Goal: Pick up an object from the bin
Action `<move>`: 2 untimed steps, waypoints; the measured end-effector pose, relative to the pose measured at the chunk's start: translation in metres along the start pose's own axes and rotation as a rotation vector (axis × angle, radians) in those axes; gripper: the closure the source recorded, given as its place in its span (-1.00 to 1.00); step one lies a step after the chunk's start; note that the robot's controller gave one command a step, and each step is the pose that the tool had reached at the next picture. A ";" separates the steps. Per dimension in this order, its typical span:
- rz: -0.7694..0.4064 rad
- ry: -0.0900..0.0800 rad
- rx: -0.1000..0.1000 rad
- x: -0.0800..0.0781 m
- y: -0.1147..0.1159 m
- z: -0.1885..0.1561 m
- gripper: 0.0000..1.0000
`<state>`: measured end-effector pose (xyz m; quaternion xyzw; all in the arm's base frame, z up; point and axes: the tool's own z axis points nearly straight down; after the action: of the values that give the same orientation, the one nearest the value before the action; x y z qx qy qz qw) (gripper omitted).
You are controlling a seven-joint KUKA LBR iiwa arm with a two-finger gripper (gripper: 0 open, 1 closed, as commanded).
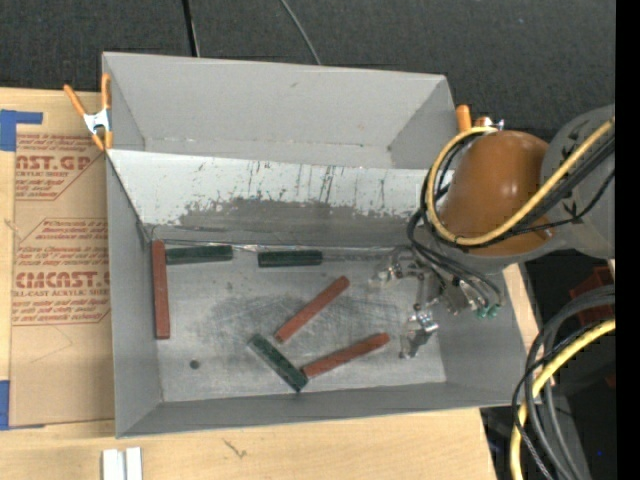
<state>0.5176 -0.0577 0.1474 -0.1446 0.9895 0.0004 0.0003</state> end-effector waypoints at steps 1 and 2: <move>-0.032 0.004 -0.002 0.019 -0.006 0.042 -1.00; -0.103 -0.002 0.004 0.017 0.005 0.049 -1.00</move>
Offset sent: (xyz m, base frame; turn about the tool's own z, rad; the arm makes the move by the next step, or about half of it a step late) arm -0.0266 0.0337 -0.0774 -0.2827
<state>0.5002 -0.0580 0.0982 -0.1956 0.9807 -0.0013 0.0018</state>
